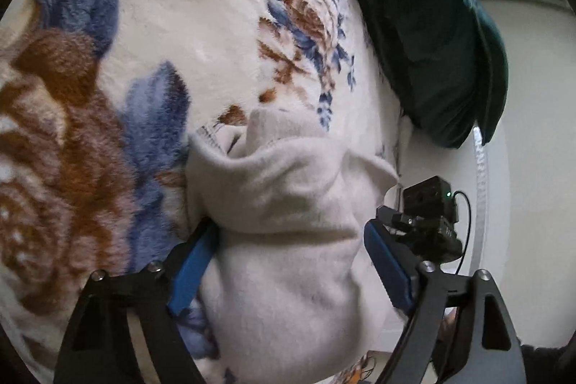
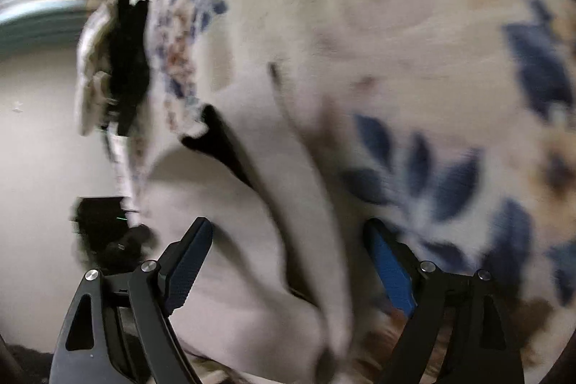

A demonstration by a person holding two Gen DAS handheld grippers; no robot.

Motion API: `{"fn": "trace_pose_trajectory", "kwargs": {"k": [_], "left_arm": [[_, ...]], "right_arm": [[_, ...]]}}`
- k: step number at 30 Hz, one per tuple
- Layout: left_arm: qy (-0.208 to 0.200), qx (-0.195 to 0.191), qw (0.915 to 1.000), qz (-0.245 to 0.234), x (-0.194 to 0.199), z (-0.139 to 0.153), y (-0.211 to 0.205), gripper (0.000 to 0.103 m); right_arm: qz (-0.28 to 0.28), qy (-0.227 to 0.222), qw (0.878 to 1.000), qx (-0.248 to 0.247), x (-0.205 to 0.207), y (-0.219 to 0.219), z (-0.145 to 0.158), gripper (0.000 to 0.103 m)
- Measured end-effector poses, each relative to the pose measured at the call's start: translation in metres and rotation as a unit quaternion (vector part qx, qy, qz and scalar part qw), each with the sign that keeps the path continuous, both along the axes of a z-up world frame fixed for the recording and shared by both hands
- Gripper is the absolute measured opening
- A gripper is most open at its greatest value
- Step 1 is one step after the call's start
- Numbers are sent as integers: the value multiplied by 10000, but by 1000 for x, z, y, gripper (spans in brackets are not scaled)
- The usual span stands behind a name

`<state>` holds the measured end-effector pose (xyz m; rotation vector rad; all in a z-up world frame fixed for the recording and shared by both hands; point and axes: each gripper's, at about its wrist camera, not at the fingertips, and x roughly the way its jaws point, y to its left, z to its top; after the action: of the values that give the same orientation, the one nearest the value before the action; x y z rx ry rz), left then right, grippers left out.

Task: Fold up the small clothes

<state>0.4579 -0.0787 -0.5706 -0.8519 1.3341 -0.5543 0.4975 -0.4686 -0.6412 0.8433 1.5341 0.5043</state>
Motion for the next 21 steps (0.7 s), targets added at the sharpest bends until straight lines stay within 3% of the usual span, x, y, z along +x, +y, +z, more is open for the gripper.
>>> {"fn": "trace_pose_trajectory", "kwargs": {"k": [2,4,6,10,12,14,15,16,18,20,21], "left_arm": [[-61,-33,10000,14,2,2,-3,82],[-125,-4,9999,-29,0,7,-4,82],[-144,-9,9998,-96,2,10,-3,82],[-32,-3,9994,-342,9,18,3,82],[-98,340,9985,-419,13,30,9,82],[-273,1025,9934,-439,18,47,13,82],[-331,1372,9889,-453,19,54,15,82],[-481,1909,9792,-498,20,65,15,83],[-649,2647,9609,-489,17,74,16,83],[-822,3275,9402,-444,11,77,15,84],[-835,3446,9341,-413,9,74,14,84]], "right_arm": [[-66,-109,9999,102,-4,4,0,73],[-189,47,9994,302,-10,13,-6,19],[-353,28,9990,269,-20,21,-2,17],[-1207,262,9888,835,-55,8,7,16],[-1177,492,9898,636,-73,5,10,18],[-1185,588,9912,-55,-89,-2,21,24],[-1128,567,9913,-384,-92,-5,28,35],[-1061,478,9900,-802,-94,-8,40,45],[-890,-76,9810,-1720,-91,-9,77,58],[-738,-497,9752,-2028,-83,-7,105,58],[-637,-677,9728,-2123,-76,-2,116,58]]}}
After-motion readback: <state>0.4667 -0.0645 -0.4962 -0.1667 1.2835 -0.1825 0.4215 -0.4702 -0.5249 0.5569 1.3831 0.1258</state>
